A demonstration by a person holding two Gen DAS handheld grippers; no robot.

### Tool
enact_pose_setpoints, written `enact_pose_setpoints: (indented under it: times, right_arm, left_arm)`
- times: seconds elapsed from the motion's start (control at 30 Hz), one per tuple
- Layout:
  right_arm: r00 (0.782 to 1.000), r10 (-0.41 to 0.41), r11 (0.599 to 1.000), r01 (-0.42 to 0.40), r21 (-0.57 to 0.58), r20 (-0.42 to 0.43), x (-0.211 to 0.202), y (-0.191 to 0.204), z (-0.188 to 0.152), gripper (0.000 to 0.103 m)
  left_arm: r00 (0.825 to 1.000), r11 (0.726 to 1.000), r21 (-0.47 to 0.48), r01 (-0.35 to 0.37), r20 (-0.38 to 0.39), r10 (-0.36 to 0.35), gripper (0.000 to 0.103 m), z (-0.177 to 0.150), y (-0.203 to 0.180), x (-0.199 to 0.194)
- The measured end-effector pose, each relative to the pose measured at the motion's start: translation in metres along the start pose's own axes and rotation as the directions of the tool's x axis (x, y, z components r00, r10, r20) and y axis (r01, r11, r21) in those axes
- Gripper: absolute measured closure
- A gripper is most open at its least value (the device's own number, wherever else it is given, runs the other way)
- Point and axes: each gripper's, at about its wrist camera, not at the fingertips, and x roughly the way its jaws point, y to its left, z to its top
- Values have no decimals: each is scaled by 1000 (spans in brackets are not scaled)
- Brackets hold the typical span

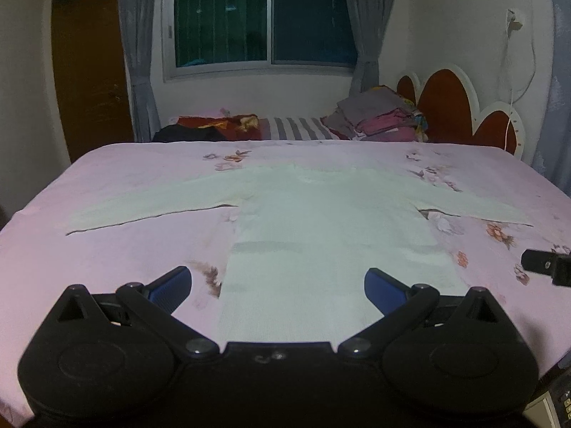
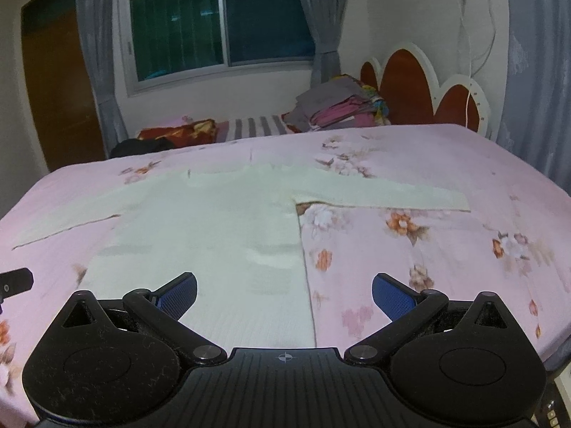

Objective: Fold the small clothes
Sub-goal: 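Move the right tool down to the side edge of the sweater body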

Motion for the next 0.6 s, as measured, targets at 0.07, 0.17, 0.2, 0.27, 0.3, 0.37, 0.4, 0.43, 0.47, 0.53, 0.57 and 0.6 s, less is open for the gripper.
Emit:
enact_pose_setpoints:
  times: [0.07, 0.17, 0.2, 0.27, 0.3, 0.37, 0.4, 0.43, 0.47, 0.53, 0.57, 0.6]
  right_arm:
    - [1000, -15, 1000, 15, 3, 4, 12, 2, 10, 0]
    - [999, -34, 999, 34, 12, 13, 28, 5, 28, 0]
    - [999, -42, 999, 42, 19, 19, 33, 6, 35, 0]
    - [998, -51, 998, 50, 33, 22, 42, 6, 44, 0]
    - [998, -57, 998, 56, 41, 21, 48, 6, 50, 0]
    - [997, -73, 997, 72, 42, 27, 55, 6, 56, 0]
    - [996, -88, 995, 87, 40, 27, 60, 5, 59, 0]
    - [995, -98, 995, 97, 39, 25, 63, 4, 60, 0]
    - [994, -105, 994, 104, 41, 22, 64, 1, 61, 0]
    - [994, -108, 992, 106, 61, 21, 67, -11, 61, 0]
    - [993, -121, 990, 119, 74, 17, 69, -17, 61, 0]
    - [991, -135, 986, 135, 95, 4, 75, -29, 61, 0]
  left_arm:
    - [1000, 1000, 0, 27, -5, -27, 0, 10, 2, 15]
    - [997, 997, -13, 81, -5, -81, 0, 26, 9, 33]
    - [996, 995, -11, 95, -2, -95, 0, 32, 11, 38]
    - [993, 993, -16, 120, -6, -121, 0, 42, 16, 49]
    - [991, 991, -23, 132, -9, -133, 0, 45, 18, 55]
    - [989, 988, -41, 148, -17, -149, 0, 50, 21, 67]
    - [988, 987, -48, 154, -24, -155, 0, 51, 22, 73]
    - [986, 986, -52, 161, -32, -163, 0, 52, 20, 79]
    - [983, 983, -53, 176, -32, -178, 0, 52, 17, 84]
    - [983, 982, -44, 182, -24, -183, 0, 52, 10, 92]
    - [984, 984, -23, 175, -28, -175, 0, 51, 1, 97]
    - [983, 984, -7, 177, -43, -178, 0, 53, -7, 103]
